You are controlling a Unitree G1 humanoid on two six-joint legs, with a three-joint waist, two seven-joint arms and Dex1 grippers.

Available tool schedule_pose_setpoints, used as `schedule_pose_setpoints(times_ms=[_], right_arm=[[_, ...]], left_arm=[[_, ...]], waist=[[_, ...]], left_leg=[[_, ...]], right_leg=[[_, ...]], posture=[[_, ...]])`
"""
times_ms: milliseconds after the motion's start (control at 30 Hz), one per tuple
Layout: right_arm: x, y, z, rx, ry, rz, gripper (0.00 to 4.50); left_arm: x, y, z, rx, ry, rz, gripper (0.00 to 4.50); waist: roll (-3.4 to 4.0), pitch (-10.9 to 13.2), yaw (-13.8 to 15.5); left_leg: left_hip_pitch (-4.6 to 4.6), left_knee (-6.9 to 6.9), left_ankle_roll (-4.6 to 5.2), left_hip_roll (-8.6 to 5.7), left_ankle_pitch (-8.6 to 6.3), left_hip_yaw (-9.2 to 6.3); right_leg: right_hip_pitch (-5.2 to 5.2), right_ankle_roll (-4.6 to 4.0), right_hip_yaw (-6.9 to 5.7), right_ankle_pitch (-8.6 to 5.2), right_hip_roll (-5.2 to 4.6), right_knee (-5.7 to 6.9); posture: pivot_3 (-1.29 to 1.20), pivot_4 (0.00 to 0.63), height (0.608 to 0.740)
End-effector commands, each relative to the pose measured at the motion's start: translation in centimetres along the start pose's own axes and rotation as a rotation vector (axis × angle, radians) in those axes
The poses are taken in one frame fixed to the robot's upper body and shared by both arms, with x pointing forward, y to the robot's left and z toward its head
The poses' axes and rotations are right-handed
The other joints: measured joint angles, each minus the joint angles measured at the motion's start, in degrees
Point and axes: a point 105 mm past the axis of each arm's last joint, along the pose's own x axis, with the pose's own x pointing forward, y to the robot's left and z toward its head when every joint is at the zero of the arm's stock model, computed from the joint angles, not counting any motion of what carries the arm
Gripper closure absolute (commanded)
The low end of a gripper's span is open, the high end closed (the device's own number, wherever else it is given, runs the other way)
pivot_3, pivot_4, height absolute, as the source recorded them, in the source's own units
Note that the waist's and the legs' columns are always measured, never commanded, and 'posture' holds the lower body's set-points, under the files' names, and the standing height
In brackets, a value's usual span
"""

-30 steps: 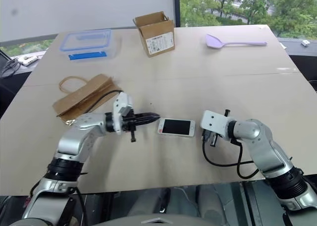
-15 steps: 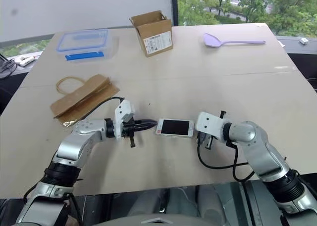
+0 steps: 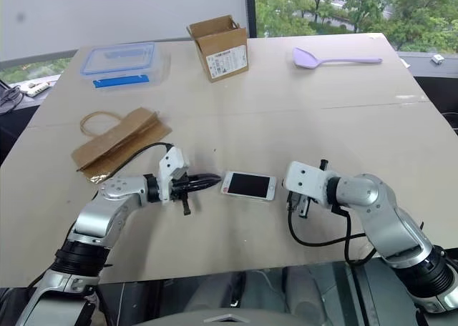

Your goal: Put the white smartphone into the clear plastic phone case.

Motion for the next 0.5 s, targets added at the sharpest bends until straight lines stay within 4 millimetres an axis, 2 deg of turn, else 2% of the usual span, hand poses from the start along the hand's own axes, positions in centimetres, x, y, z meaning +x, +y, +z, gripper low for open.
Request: schedule_pose_setpoints(times_ms=[33, 200, 333, 500], right_arm=[[-0.4, 0.0, 1.4, -0.027, -0.042, -0.005, 4.5], [0.5, 0.5, 1.0, -0.04, -0.027, 0.019, 4.5], [1.6, 1.1, 2.1, -0.035, -0.079, 0.061, 4.5], [2.1, 1.1, 2.3, -0.047, -0.095, 0.076, 4.5]], left_arm=[[-0.6, 0.5, 0.2, 0.021, -0.006, 0.028, 4.41], [-0.3, 0.2, 0.0, 0.026, 0.001, 0.019, 4.41], [0.2, -0.3, 0.1, 0.025, -0.013, 0.004, 4.41], [0.7, -0.7, 0.5, 0.026, -0.034, -0.013, 4.41]], waist=[[0.0, 0.0, 0.0], [0.0, 0.0, 0.0], [0.0, 0.0, -0.09], [0.0, 0.0, -0.08]], left_leg=[[0.0, 0.0, 0.0, 0.0, 0.0, 0.0], [0.0, 0.0, 0.0, 0.0, 0.0, 0.01], [0.01, 0.0, 0.0, 0.0, 0.0, 0.02], [0.02, 0.01, 0.0, 0.0, 0.0, 0.02]], right_leg=[[0.0, 0.0, 0.0, 0.0, 0.0, 0.0], [0.0, 0.0, 0.01, 0.0, 0.0, 0.0], [0.0, 0.0, 0.02, 0.0, 0.0, 0.02], [0.0, 0.0, 0.01, 0.0, 0.0, 0.03]], posture=[[0.0, 0.15, 0.74], [0.0, 0.15, 0.74], [0.0, 0.15, 0.74], [0.0, 0.15, 0.74]])
